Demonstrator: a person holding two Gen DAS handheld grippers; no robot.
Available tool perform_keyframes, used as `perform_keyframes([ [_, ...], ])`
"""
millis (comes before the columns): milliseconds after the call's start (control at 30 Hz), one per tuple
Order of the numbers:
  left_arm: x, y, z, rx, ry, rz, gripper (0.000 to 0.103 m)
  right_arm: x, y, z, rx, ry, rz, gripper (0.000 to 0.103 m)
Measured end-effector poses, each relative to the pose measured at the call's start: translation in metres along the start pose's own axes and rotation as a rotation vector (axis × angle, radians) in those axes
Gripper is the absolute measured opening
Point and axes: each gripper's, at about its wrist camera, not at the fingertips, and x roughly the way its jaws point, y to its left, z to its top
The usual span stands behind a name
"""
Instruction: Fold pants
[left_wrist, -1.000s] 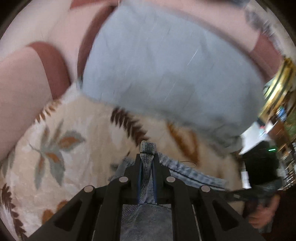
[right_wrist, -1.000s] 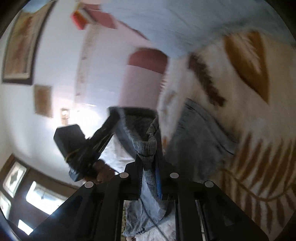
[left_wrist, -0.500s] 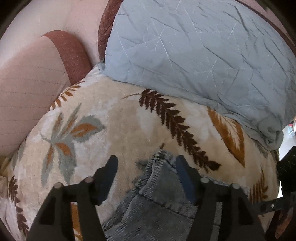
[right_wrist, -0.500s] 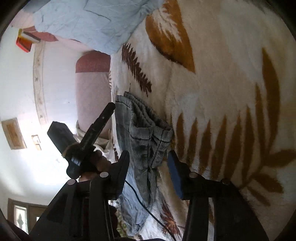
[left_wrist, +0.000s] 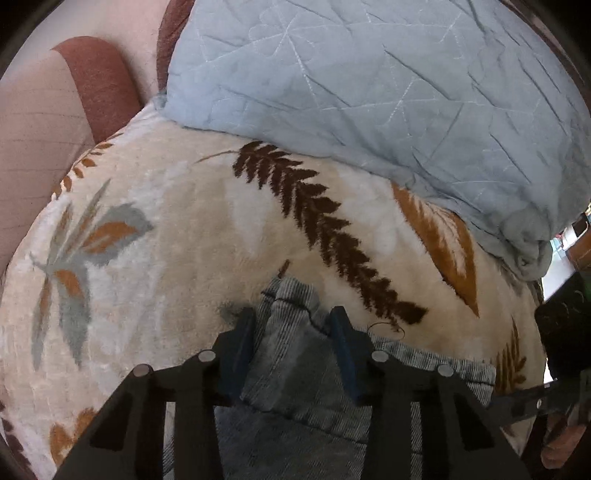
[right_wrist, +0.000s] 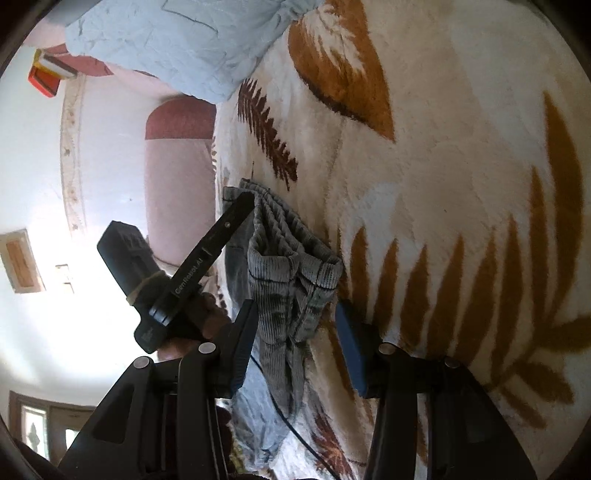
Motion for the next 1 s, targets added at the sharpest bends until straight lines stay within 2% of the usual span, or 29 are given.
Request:
perform_keyframes([
  [133,-0.003,0.005,0.000,-0.037,-0.008,-0.045,0.030,-0.002,-0.002,0.002,0.020,0.011,0.031,0.042],
  [200,-0.004,0.006,0.000,-0.046,-0.011,-0.055,0.028,-0.003,-0.002,0.004,0.021,0.013,0.033,0.043],
  [300,-0.004,0.003,0.001,-0.044,-0.008,-0.047,0.028,0.000,-0.001,0.006,0.022,0.007,0.029,0.043],
  [467,-0.003,0.003,0.002,-0.062,-0.005,-0.046,0.028,0.006,0.010,0.006,-0.016,-0.011,0.013,0.053],
  [600,-0.002,0.003,0.004,-0.062,0.005,-0.046,0.029,0.005,0.012,0.003,-0.029,-0.011,-0.010,0.051],
  [667,0.000,0.006,0.005,-0.081,0.009,-0.058,0.032,-0.004,0.006,0.001,0.009,-0.012,0.001,0.050],
  [733,0.002,0.010,0.005,-0.102,0.008,-0.067,0.037,-0.004,0.005,0.002,0.007,-0.010,-0.013,0.050],
  [800,0.003,0.012,0.005,-0.116,0.009,-0.073,0.038,0.002,0.010,0.000,-0.017,-0.016,-0.042,0.051],
  [867,0.003,0.010,0.005,-0.111,0.004,-0.065,0.038,0.010,0.016,-0.001,-0.059,-0.026,-0.071,0.051],
  [933,0.002,0.010,0.004,-0.117,-0.008,-0.066,0.034,0.016,0.022,-0.001,-0.088,-0.034,-0.080,0.051],
  [1000,0.000,0.009,0.003,-0.115,-0.026,-0.062,0.030,0.019,0.024,-0.001,-0.106,-0.051,-0.084,0.046],
])
